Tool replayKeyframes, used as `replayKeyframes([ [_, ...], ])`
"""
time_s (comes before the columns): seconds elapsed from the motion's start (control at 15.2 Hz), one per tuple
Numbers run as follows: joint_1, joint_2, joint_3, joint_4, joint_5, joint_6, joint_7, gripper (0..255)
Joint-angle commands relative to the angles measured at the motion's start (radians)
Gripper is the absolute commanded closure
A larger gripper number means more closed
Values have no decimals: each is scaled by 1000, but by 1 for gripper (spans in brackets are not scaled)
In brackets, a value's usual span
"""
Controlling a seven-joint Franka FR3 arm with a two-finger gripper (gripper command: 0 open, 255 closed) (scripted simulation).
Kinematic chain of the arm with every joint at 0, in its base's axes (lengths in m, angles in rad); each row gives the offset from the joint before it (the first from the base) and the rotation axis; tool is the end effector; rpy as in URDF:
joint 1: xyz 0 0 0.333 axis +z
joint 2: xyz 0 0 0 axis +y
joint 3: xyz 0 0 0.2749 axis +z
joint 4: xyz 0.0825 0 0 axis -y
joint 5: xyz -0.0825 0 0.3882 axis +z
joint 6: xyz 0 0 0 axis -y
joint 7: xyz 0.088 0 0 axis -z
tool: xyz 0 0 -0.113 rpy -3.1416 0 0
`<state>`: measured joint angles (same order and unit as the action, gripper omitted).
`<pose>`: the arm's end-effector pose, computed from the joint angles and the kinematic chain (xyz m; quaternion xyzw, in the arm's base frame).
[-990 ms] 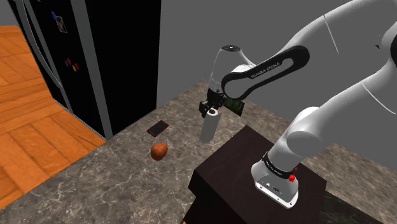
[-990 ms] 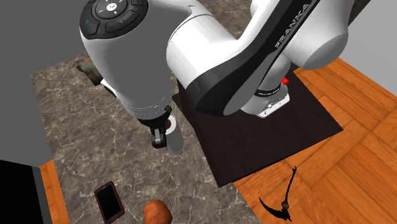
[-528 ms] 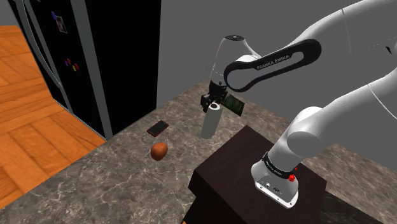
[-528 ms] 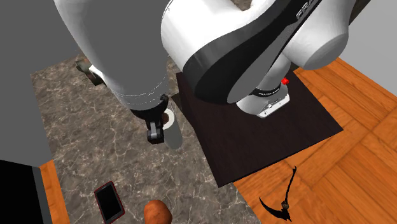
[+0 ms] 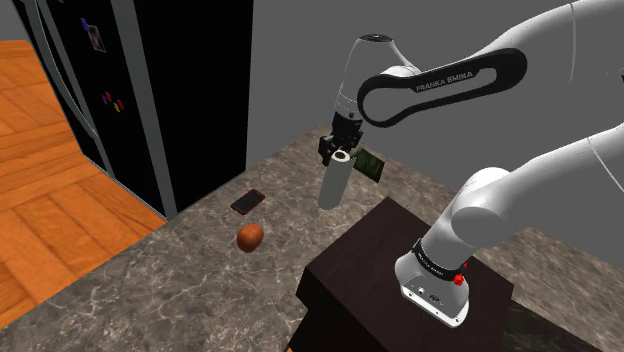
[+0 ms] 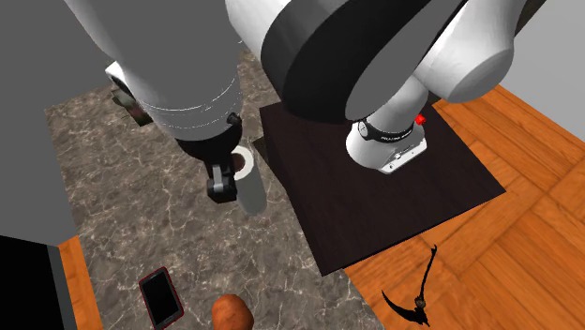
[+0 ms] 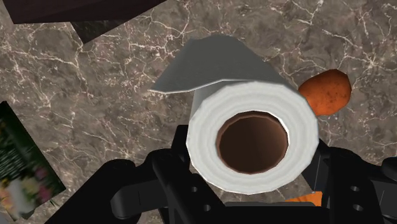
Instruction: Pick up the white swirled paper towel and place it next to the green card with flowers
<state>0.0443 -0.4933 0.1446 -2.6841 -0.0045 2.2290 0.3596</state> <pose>0.3927 0.0688 0.3445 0.9950 -0.0917 0.0257 0.0302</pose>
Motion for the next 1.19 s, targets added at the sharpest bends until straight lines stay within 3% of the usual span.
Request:
replayKeyframes([
  [0.0, 0, -14, -3, 18, 1, -33, -4, 255],
  [0.59, 2, -67, -11, 102, 4, -169, -14, 255],
  [1.12, -94, 54, -158, 192, -74, -128, -200, 255],
])
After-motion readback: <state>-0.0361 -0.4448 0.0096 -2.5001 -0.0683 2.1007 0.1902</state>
